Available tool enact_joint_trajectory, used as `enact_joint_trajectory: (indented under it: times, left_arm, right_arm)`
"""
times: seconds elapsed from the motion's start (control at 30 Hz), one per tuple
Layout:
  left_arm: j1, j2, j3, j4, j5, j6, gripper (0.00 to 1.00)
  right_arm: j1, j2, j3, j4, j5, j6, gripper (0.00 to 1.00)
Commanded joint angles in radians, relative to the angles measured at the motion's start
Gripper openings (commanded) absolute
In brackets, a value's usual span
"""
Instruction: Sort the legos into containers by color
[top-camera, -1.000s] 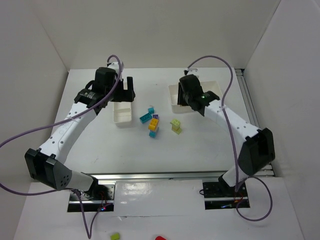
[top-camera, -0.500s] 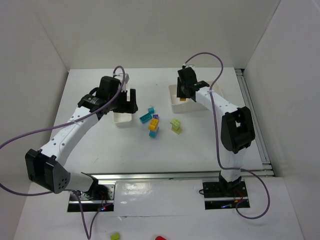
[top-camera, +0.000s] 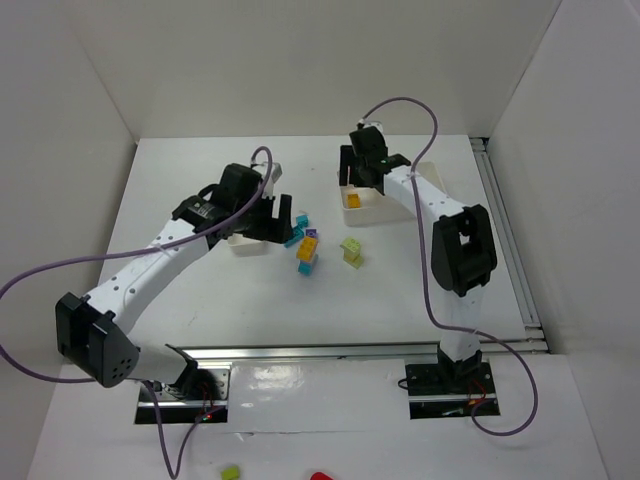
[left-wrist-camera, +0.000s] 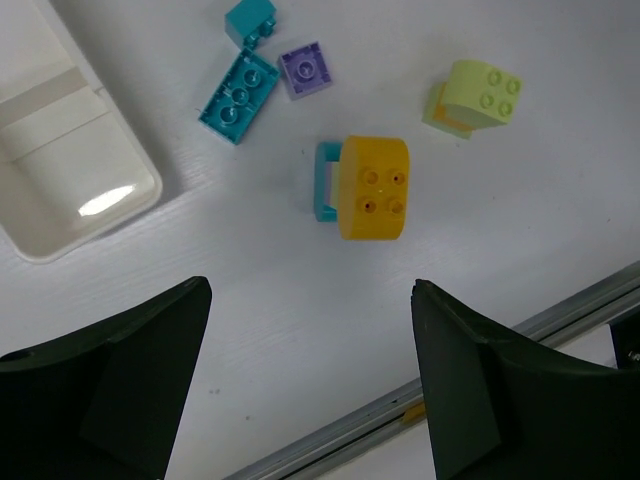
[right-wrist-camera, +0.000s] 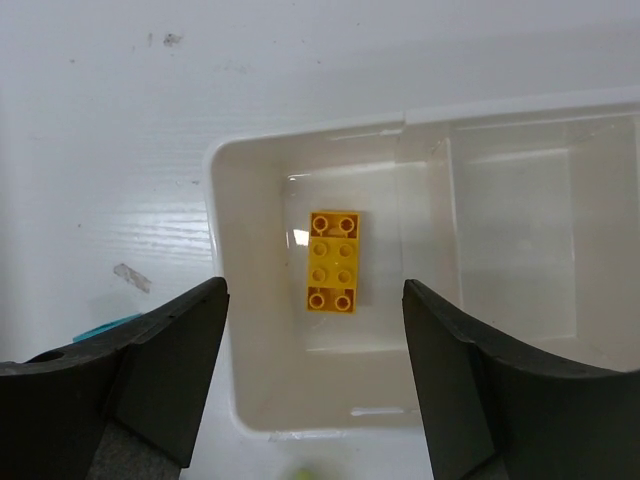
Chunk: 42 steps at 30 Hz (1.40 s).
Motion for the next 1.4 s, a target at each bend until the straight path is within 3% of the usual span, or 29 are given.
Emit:
enact_joint_trajectory:
  times: [0.0,0.1,0.27,0.43,0.63,0.87,1.0,1.23,1.37]
  left_arm:
    - [-0.044,0.026,0.004,0.008,-0.012,0.023,0.90]
    - [-0.053,0.039,0.004,-0.002,-0.024,0.024,0.90]
    - [-0.044,-0.026,-0.037,-0.002,-0.111,-0.010,0.90]
    - [0.104,-0.133,-0.094,-0.013,-0.150,-0.081,0.90]
    - [0.229,-0.184,-0.128,-0.013,-0.127,-0.128,0.90]
    - [0.238,-0.195,-0.128,-0.013,-0.127,-0.108,0.90]
    - [0.238,-0.205,-0.148,-0.013,-0.127,-0.099,0.90]
    - [0.238,-0.215,-0.167,-0.004,-0.116,-0.099,0.90]
    - [0.238,-0.215,-0.167,0.005,-0.107,-0.099,0.90]
  right_arm:
    - [-0.004,-0.124,0.001,-0.007,-0.008,0.004,0.78]
    - [-0.004,-0.219,-0.114,0.003,-0.086,0.038,0.78]
    - [0.115,-0.394,-0.276,0.000,-0.111,0.119,0.78]
    - [0.305,-0.439,-0.329,-0.042,0.030,0.320,0.79]
    - [0.470,-0.392,-0.303,-0.121,0.201,0.538,0.80]
    - [0.560,-0.189,-0.131,-0.324,0.346,0.678,0.82]
    - [0.560,-0.126,-0.089,-0.378,0.356,0.730,0.82]
    - [0.551,-0.126,-0.122,-0.335,0.356,0.719,0.60]
    - [0.542,-0.126,-0.131,-0.324,0.342,0.701,0.54]
